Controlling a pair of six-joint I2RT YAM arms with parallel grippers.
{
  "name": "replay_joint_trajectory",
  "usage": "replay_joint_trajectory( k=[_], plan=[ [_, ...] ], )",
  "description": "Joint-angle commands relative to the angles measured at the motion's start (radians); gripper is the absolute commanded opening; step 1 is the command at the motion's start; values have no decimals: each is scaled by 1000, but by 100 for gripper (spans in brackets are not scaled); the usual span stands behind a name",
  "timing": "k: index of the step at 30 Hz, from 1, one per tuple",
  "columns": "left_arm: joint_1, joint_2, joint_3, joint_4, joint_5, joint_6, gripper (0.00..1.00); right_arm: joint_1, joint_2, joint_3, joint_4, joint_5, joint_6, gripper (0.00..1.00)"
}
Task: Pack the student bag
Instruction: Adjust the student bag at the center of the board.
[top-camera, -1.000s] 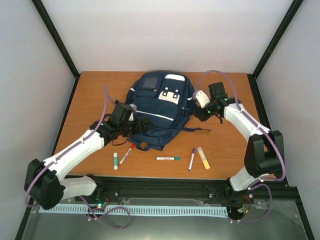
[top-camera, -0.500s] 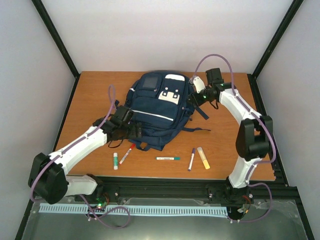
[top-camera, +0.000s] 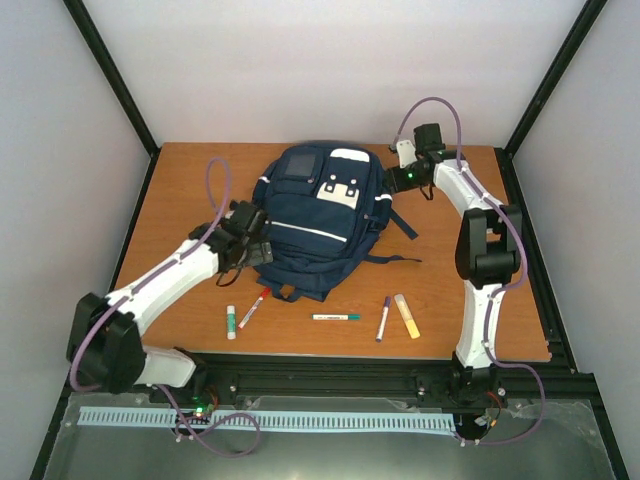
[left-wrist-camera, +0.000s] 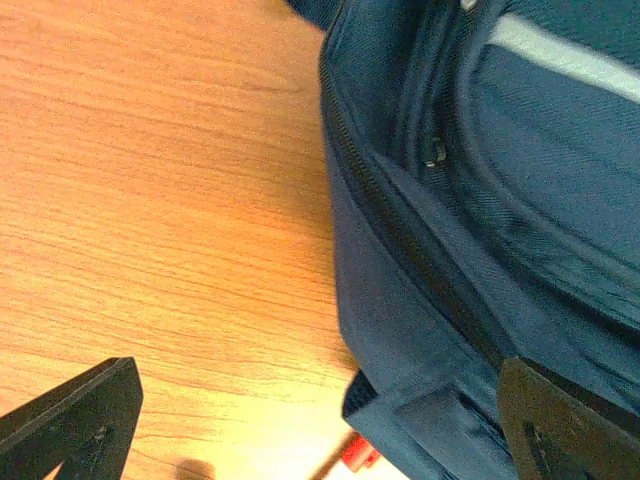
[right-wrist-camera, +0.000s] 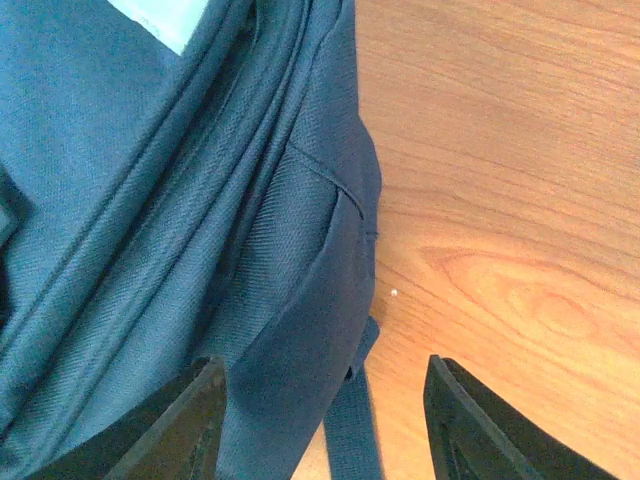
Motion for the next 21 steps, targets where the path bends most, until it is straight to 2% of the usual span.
replay_joint_trajectory(
  k=[1,3,6,8,15,21],
  plan=[
    [13,109,41,-81,-48,-54,100,-17,83,49,-60,-124,-10,47],
    [24,139,39,-26,69,-20,100,-44,96,46,-58,-200,14,29],
    [26,115,-36,164,218,-12,100,-90,104,39,-55,-289,49,12],
    [26,131,-47,248,266,-20,100,-115,88,13,-45,-305,51,4],
    [25,358,101,303,341,30,100,-227,-69,-195,-11,-369,26,3],
    [25,471,170,409,394,23,100,-279,-255,-436,-2,-360,-72,3]
  ],
)
